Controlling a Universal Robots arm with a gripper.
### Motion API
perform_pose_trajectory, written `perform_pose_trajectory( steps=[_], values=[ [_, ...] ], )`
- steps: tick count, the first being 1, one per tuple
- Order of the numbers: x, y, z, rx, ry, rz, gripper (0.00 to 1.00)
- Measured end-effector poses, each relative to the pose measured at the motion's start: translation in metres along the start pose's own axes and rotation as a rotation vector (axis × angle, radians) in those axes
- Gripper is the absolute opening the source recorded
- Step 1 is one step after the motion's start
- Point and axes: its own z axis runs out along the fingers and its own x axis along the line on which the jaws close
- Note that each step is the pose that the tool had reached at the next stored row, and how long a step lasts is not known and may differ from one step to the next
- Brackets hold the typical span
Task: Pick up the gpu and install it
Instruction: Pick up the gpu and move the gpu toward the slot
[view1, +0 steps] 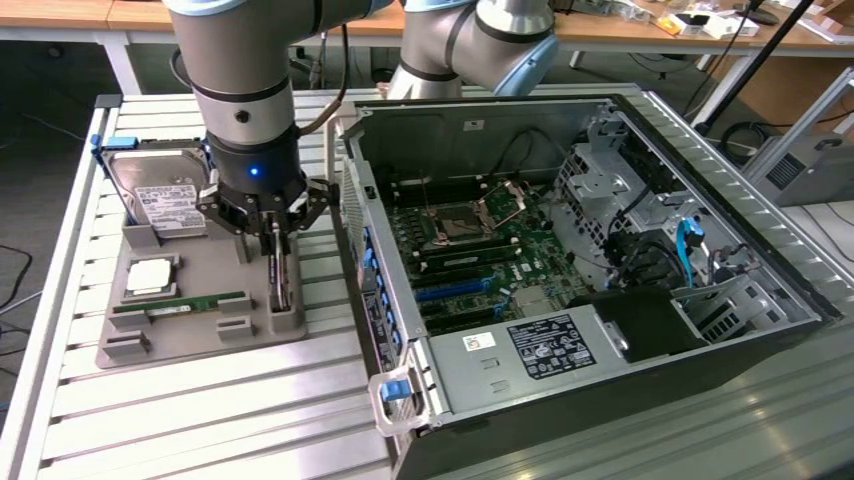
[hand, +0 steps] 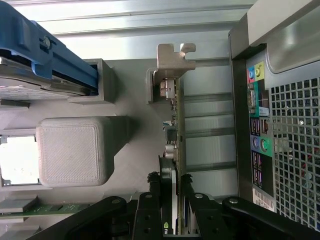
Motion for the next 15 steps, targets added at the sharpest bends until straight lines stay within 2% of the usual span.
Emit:
perform_pose_trajectory(
  steps=[15],
  values=[
    [-0.0001,0.0,-0.0047,0.0001,0.0001,0.0,0.27]
  ],
)
